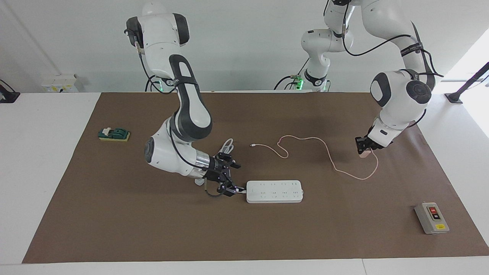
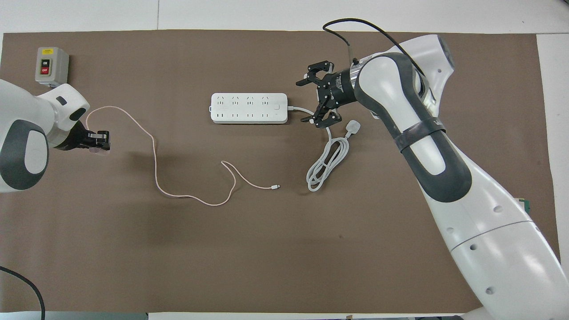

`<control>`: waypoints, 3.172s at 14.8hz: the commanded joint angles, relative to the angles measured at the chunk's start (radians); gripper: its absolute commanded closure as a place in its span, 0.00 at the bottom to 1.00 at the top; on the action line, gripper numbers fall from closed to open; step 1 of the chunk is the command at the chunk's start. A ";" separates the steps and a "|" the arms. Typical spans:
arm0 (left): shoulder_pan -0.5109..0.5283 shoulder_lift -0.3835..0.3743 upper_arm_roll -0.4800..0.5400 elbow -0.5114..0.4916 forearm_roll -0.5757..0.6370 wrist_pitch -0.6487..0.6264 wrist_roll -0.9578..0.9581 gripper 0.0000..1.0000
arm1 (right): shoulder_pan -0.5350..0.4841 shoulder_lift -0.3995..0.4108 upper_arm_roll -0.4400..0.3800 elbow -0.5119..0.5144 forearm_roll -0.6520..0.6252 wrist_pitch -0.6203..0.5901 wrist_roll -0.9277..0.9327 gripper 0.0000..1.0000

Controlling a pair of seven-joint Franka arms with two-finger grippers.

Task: Unplug charger and place it aside

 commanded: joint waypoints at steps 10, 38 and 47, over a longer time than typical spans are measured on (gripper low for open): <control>0.140 -0.032 -0.006 0.128 0.016 -0.153 0.100 0.00 | -0.040 -0.286 -0.192 -0.061 -0.551 -0.361 -0.454 0.00; 0.016 -0.191 -0.029 0.312 0.005 -0.582 0.044 0.00 | -0.442 -0.649 0.116 -0.175 -1.070 -0.419 -1.442 0.00; 0.016 -0.185 -0.029 0.323 0.005 -0.565 0.041 0.00 | -0.431 -0.662 0.116 -0.184 -1.061 -0.421 -1.426 0.00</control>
